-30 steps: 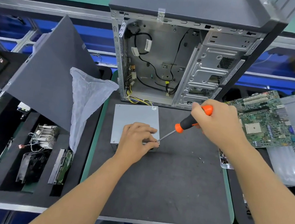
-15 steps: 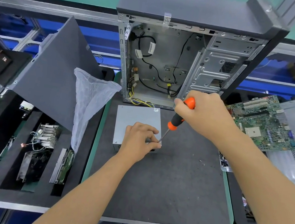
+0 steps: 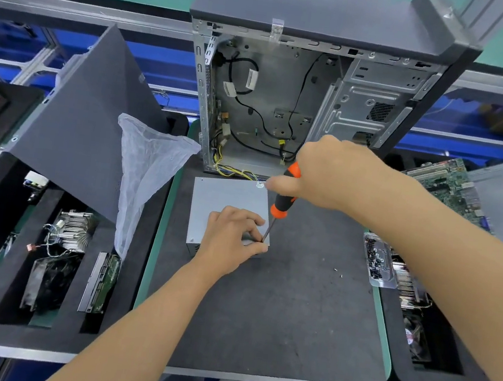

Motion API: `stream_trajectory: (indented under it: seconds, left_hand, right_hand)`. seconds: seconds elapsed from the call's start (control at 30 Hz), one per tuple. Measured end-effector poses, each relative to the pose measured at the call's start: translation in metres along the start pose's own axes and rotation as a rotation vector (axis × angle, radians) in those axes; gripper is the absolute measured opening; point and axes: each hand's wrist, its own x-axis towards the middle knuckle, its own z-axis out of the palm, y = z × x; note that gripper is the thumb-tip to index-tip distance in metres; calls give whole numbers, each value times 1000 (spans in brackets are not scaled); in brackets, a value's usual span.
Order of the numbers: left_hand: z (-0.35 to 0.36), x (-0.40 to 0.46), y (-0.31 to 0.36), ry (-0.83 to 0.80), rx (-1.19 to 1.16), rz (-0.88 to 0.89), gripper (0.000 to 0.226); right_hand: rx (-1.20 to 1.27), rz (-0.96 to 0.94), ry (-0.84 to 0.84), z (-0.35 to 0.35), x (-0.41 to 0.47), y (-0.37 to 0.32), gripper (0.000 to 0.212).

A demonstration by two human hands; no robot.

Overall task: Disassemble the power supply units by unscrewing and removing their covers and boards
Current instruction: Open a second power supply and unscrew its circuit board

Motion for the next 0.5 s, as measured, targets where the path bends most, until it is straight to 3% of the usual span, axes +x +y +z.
stream_trajectory:
  seconds: [0.17,0.37,0.43,0.5]
  left_hand:
    - [1,-2,-4,-5,25,36,34]
    - [1,-4,-5,8,23,45,67]
    - [1,-4,-3,-6,8,34,73]
    - [-1,-4,-1,4,-16,19,71]
  right_hand:
    - [-80,-75,-153,-9,0,0,35]
    - [79,-185,-265,-11,-5,7,24]
    - [145,-211,-295,-10,-9,8,23]
    - [164,-175,-265,-10,-12,3,40]
